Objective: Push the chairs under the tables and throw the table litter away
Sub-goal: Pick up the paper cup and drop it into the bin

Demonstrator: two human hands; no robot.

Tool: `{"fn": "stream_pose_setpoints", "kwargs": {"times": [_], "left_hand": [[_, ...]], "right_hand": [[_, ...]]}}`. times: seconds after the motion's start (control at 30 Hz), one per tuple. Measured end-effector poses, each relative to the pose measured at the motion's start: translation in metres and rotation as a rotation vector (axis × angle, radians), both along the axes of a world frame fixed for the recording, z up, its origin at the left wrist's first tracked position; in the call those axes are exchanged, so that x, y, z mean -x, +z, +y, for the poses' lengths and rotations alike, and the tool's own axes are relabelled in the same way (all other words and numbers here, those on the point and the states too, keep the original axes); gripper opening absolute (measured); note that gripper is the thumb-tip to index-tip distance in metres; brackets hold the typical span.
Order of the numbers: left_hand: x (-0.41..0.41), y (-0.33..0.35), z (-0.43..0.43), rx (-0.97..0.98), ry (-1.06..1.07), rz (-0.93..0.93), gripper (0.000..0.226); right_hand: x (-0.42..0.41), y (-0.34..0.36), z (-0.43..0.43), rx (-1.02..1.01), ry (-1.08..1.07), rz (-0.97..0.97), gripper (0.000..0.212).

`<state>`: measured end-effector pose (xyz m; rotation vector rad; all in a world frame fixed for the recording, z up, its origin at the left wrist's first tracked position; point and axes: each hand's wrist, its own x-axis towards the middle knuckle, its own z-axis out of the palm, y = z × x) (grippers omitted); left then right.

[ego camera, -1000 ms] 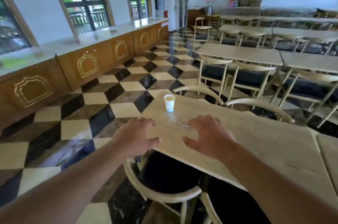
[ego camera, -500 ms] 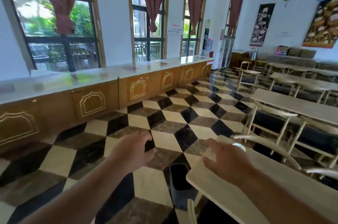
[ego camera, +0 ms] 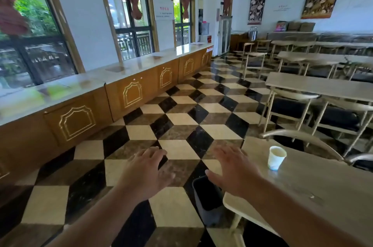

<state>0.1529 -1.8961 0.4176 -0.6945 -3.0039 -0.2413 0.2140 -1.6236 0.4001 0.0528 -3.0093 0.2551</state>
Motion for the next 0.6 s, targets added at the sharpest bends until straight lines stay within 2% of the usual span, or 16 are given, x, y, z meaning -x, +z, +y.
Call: {"fn": "stream_pose_setpoints", "kwargs": {"times": [0.2,0.33,0.47,0.6], "left_hand": [[0.152,-0.025,0.025,0.11,-0.019,-0.055,0.075],[0.244,-0.022,0.042,0.189,-0.059,-0.081,0.072],[0.332,-0.016,0.068,0.158,-0.079,-0.05,0.069],[0.402,-0.021,0.097,0.135,-0.149,-0.066,0.066]], "right_hand": [[0.132,-0.047,0.024,0.128,-0.111,-0.073,0.067],[0.214,-0.052,0.037,0.179,-0.147,-0.124,0.054],[0.295,-0.043,0.051,0.225,-0.212,-0.125,0.056],[0.352,-0.034,0.063,0.178,-0.27,-0.12,0.048]]}}
